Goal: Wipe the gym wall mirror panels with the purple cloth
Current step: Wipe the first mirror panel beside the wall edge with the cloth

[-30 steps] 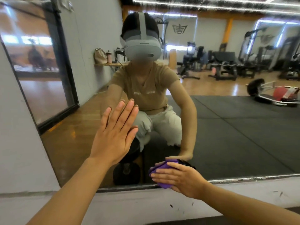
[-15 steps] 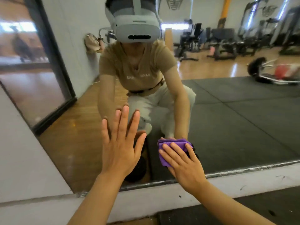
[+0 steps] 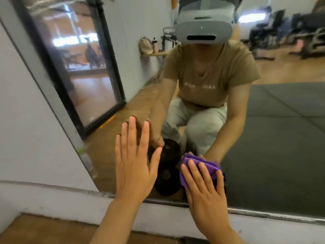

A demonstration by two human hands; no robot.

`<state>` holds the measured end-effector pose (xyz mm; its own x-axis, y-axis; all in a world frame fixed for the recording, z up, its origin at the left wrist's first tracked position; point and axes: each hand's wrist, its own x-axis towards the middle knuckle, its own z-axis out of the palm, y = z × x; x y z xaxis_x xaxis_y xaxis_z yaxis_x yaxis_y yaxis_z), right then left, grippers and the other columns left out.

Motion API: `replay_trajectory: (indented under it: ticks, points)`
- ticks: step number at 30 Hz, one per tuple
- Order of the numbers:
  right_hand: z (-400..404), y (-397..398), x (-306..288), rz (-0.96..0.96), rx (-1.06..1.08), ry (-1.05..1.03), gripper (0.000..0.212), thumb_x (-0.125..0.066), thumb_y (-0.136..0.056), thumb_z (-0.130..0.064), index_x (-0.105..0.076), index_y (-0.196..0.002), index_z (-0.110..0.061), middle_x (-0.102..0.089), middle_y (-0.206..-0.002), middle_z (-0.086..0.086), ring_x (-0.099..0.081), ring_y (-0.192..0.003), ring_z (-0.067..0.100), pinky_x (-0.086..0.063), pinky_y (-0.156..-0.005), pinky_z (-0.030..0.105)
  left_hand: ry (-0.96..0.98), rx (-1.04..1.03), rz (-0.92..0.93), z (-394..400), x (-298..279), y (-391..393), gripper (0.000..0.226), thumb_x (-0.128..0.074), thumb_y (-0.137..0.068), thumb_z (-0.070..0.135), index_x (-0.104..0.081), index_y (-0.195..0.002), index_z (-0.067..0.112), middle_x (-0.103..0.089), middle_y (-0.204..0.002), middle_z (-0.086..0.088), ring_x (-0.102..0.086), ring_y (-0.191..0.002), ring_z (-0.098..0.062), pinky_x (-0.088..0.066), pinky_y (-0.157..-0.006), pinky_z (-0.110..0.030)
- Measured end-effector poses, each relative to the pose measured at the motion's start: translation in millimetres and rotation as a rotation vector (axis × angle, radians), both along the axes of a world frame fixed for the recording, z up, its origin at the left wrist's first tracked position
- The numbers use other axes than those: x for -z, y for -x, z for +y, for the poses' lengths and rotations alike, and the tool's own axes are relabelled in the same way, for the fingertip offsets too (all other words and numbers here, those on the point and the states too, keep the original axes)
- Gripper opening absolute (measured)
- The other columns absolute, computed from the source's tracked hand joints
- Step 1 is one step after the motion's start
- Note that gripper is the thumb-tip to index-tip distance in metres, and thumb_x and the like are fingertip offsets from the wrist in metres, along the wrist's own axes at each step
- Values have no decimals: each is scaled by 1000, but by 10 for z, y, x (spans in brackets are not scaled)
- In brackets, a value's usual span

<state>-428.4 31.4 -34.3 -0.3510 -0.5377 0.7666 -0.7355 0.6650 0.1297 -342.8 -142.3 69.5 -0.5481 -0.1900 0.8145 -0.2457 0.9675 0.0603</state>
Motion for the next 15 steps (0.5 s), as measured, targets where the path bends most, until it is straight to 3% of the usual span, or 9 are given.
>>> replay_trajectory:
  ticks: [5,9,11,13,15]
  points:
    - [81,24,-50,50,-6,-24,71,-39,-96,-27,-14,-161,-20,-2,-170,-3,-2,-157,18,4,-126,46,179,13,-120,-318,-48,-169,77,-38,-100,49,0,-162,25,9,-169,-3,1,-156,-24,-6,-126,-47]
    - [127,-21,-108,39,21,-34,70,-39,-96,-27,-17,-162,-18,-1,-170,-3,-3,-157,18,1,-126,47,231,63,-105,-448,-18,-124,77,-39,-101,48,1,-162,24,11,-169,-2,2,-156,-24,0,-126,-47]
    - [8,-92,-53,43,48,17,59,-31,-104,-28,-18,-161,-17,-1,-170,-2,-3,-157,20,2,-126,48,221,89,-82,-476,21,-108,77,-40,-100,47,1,-162,25,13,-169,-2,4,-156,-23,3,-126,-47]
    - [-90,-74,17,27,92,52,54,-18,-110,-31,-11,-162,-17,2,-170,0,-1,-157,22,3,-126,49,229,107,-63,-474,23,-74,78,-40,-99,47,2,-162,26,14,-168,-1,7,-156,-22,7,-125,-45]
    - [-175,-37,49,58,140,59,55,-16,-111,-33,-5,-163,-18,4,-170,2,2,-157,24,4,-126,50,229,145,-34,-508,36,-46,77,-40,-99,47,1,-162,26,13,-168,1,8,-156,-21,9,-124,-45]
